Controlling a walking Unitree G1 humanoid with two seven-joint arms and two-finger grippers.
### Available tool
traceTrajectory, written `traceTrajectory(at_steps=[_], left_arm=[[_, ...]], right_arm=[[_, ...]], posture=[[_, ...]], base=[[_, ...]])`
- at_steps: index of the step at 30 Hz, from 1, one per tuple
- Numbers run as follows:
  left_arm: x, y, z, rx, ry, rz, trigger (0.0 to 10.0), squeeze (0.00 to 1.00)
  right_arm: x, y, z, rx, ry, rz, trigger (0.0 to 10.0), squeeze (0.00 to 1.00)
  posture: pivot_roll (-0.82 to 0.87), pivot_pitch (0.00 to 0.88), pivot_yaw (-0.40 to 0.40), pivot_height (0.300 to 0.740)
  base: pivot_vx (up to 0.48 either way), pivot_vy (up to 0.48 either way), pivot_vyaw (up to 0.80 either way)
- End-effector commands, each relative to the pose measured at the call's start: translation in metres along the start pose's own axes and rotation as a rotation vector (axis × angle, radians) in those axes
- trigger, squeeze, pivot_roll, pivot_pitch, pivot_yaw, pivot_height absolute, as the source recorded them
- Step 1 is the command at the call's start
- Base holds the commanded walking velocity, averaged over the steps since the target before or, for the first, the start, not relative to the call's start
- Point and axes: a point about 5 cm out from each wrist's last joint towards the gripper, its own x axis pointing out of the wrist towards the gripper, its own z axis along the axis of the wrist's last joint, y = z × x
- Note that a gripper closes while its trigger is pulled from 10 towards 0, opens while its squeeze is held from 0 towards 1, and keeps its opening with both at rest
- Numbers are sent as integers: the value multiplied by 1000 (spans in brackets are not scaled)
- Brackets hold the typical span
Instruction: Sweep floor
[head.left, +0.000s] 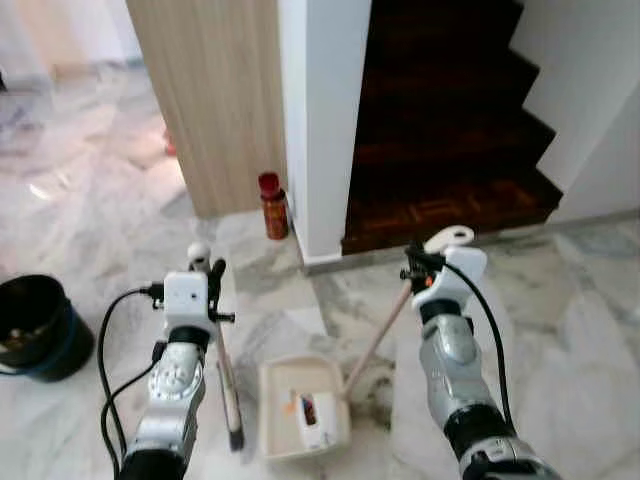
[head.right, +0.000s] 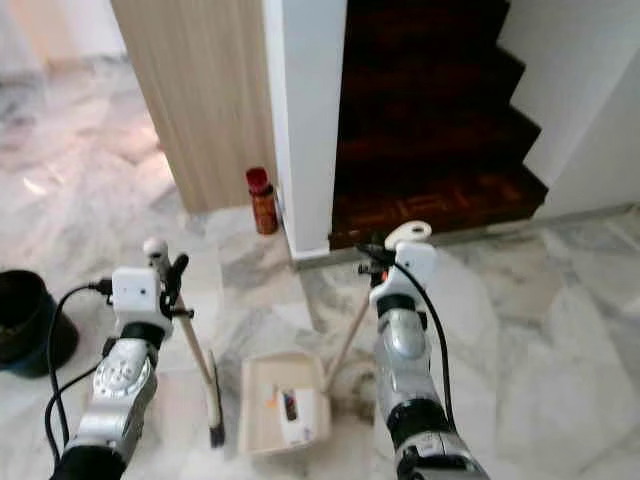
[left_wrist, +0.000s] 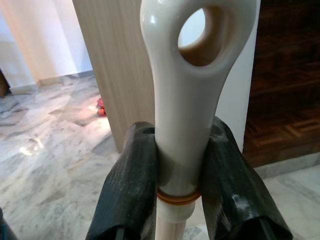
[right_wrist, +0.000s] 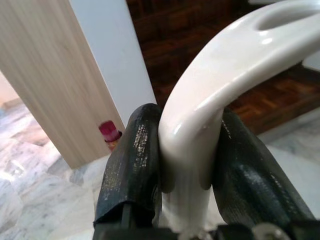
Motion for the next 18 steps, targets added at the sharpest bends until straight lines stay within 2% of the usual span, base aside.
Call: traceTrajectory(at_steps=[1, 18], left_arm=[[5, 2, 11, 7, -52, 0, 10000, 0], [5, 3, 12, 8, -50, 5, 10000, 0]], right_arm=[[8, 8, 13, -8, -47, 33, 10000, 0], [8, 10, 12, -6, -38, 38, 10000, 0]], posture=[[129, 10, -8, 740], [130, 31, -10, 740]], base=[[0, 375, 0], [0, 377, 0]])
